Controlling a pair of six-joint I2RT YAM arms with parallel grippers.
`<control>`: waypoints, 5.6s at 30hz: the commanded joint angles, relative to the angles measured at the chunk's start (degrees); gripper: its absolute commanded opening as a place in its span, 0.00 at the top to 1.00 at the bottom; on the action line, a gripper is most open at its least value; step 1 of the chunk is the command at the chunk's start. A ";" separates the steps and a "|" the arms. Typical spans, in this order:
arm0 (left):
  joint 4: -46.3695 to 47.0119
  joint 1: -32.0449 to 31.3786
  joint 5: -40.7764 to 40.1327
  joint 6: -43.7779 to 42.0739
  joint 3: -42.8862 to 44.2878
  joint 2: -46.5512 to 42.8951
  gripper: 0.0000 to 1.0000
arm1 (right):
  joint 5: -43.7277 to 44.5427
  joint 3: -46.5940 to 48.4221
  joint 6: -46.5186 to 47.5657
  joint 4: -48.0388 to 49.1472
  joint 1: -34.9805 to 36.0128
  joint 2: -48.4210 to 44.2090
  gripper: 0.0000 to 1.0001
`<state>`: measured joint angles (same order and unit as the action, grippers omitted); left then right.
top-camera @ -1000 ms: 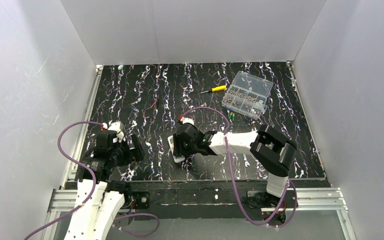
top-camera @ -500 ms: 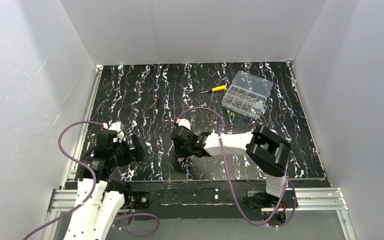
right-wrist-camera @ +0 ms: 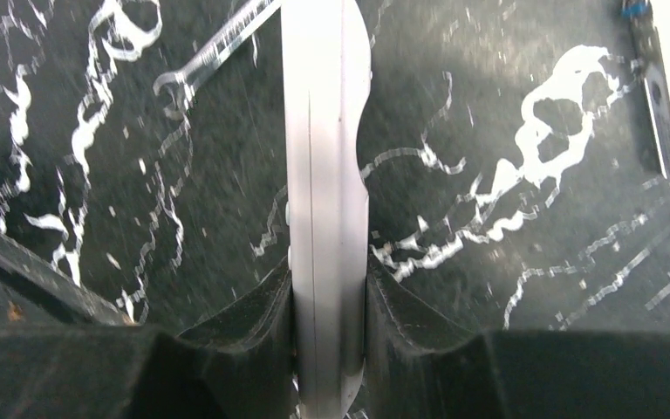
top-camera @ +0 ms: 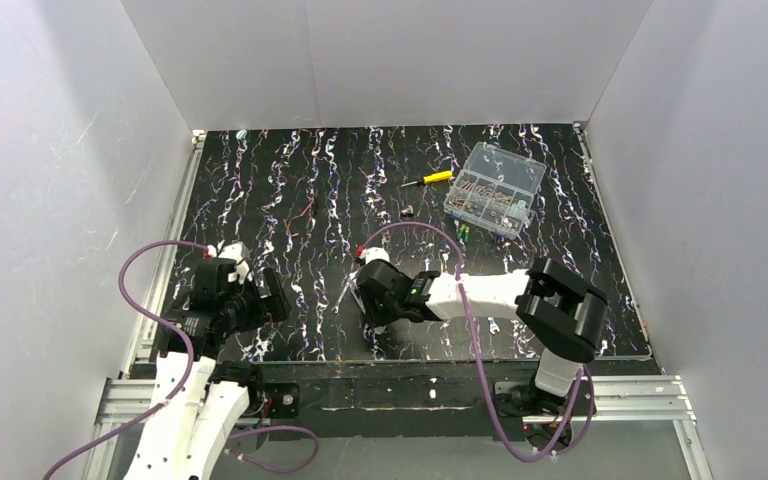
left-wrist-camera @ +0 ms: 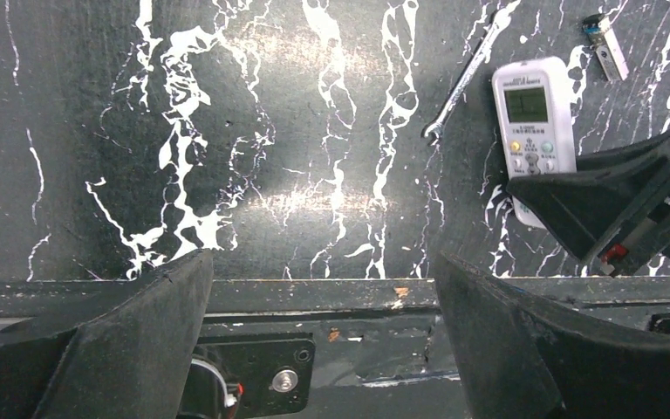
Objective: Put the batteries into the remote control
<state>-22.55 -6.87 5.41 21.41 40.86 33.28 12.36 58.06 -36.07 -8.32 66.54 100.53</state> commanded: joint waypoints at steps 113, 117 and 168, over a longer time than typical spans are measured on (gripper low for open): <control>63.46 -22.90 27.84 40.73 -12.50 2.54 1.00 | -29.92 -10.07 41.30 6.14 -2.21 -48.22 0.08; 65.71 -22.92 27.56 40.97 -13.16 2.55 1.00 | -26.29 -10.84 37.31 9.71 -2.14 -46.72 0.08; 74.35 -22.92 25.31 48.21 -15.77 3.40 1.00 | -22.96 -12.37 35.90 13.35 -1.50 -39.51 0.56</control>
<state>47.13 -29.50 30.20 68.36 24.84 37.08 -7.94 43.97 -0.82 3.20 64.40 59.86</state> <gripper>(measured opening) 0.257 0.606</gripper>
